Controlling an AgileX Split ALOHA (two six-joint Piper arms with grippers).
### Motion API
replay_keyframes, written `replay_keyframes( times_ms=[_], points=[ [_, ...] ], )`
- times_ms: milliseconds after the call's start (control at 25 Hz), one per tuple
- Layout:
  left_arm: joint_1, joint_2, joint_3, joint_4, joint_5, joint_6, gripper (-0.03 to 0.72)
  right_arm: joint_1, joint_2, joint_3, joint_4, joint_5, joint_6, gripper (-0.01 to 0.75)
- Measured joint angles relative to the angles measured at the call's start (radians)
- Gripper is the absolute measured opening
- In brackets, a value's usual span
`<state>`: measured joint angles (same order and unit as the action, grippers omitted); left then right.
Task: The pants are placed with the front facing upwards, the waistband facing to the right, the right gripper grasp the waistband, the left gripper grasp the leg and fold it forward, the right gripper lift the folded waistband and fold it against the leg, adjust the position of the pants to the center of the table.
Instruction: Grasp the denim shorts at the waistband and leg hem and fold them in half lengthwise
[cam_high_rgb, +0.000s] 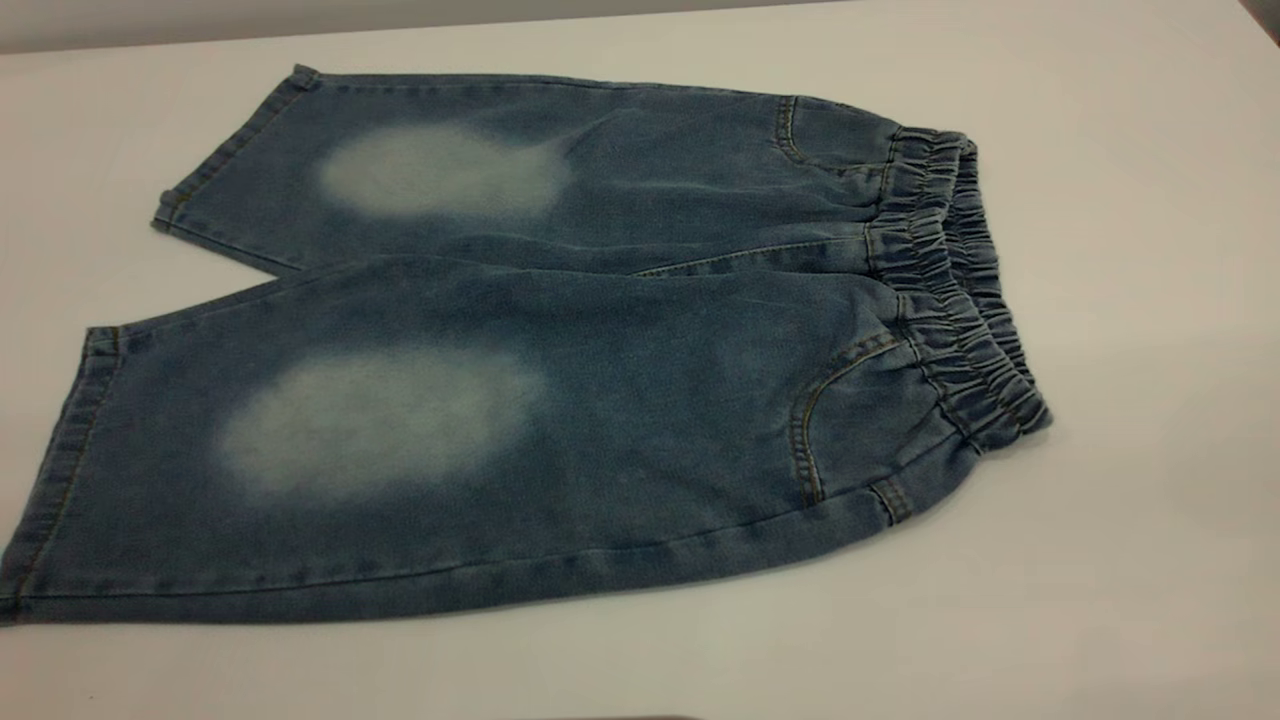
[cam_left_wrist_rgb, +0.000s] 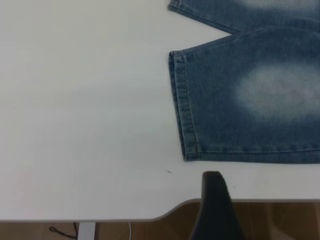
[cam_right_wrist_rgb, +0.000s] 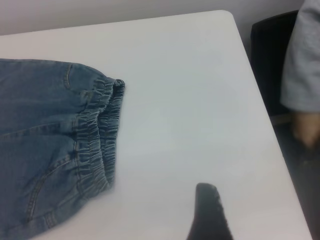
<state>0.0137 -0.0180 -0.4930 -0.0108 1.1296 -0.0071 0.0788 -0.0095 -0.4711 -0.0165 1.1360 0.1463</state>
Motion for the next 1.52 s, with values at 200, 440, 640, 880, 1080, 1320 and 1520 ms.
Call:
replay_keyframes(
  times_ms=[200, 440, 640, 880, 1080, 1320, 1520],
  points=[
    [0.000, 0.000, 0.000, 0.000, 0.000, 0.000, 0.441, 0.000, 0.000, 0.000, 0.000, 0.000, 0.000, 0.452],
    [0.000, 0.000, 0.000, 0.000, 0.000, 0.000, 0.441, 0.000, 0.000, 0.000, 0.000, 0.000, 0.000, 0.452],
    [0.000, 0.000, 0.000, 0.000, 0.000, 0.000, 0.441, 0.000, 0.000, 0.000, 0.000, 0.000, 0.000, 0.452],
    [0.000, 0.000, 0.000, 0.000, 0.000, 0.000, 0.441, 0.000, 0.000, 0.000, 0.000, 0.000, 0.000, 0.452],
    [0.000, 0.000, 0.000, 0.000, 0.000, 0.000, 0.441, 0.000, 0.000, 0.000, 0.001, 0.000, 0.000, 0.443],
    [0.000, 0.000, -0.003, -0.011, -0.002, -0.014, 0.441, 0.000, 0.028, 0.000, 0.035, 0.000, 0.000, 0.415],
    [0.000, 0.105, -0.061, -0.056, -0.054, 0.007, 0.441, 0.000, 0.193, -0.024, 0.114, -0.017, -0.014, 0.411]
  ],
)
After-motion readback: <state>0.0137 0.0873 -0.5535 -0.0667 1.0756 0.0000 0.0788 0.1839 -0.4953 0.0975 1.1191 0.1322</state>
